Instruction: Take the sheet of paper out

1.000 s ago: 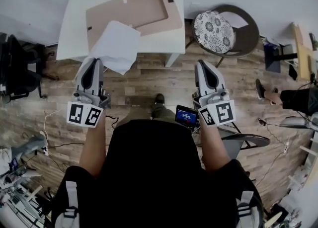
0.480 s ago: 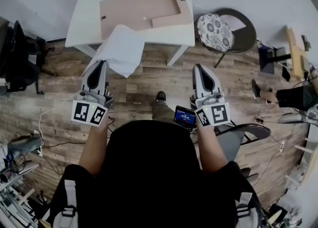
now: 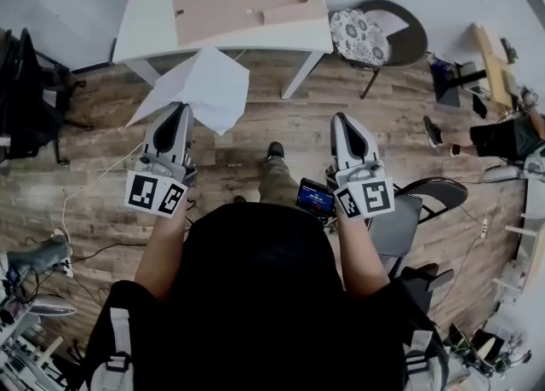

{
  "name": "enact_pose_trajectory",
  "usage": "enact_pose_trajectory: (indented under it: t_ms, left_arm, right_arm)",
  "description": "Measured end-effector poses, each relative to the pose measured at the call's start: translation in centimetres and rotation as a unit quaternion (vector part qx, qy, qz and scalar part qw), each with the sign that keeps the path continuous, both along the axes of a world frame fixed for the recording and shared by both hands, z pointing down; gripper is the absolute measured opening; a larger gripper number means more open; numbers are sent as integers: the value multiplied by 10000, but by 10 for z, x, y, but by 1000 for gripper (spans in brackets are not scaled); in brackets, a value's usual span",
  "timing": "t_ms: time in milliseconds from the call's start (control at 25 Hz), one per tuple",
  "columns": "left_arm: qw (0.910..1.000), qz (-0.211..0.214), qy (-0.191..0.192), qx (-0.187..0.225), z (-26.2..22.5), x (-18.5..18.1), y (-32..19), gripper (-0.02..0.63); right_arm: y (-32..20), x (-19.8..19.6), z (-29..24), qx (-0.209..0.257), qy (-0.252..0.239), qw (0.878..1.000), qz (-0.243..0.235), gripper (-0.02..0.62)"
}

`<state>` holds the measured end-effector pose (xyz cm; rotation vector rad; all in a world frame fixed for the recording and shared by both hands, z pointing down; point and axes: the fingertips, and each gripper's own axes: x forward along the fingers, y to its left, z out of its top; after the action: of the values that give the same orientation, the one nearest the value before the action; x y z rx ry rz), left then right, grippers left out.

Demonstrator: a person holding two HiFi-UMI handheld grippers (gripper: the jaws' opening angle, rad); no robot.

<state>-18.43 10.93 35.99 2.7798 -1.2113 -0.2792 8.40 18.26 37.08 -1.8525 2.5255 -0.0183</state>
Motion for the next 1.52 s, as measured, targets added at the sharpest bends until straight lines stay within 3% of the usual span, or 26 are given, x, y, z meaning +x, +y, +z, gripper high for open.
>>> enact_pose_trajectory:
  t_ms: [280, 520, 840, 1120, 1520]
  left_arm:
    - [9999, 28, -100, -113, 14, -15, 45, 2]
    - [9995, -98, -159, -253, 25, -14, 73, 3]
    - [9990, -148, -300, -293, 11, 19, 110, 3]
    - [9984, -8, -53, -555, 8, 67, 137, 3]
    - [9970, 196, -61, -752, 17, 103, 167, 3]
  right_arm:
    - [49, -22, 4, 28, 53, 9999, 96, 11]
    - [70, -15, 3, -9, 65, 10000, -12, 11]
    - [84, 1, -5, 44, -151, 9989, -436, 11]
    - [111, 37, 4, 51, -187, 9988, -446, 9]
    - [132, 62, 15, 4, -186, 9986, -495, 9]
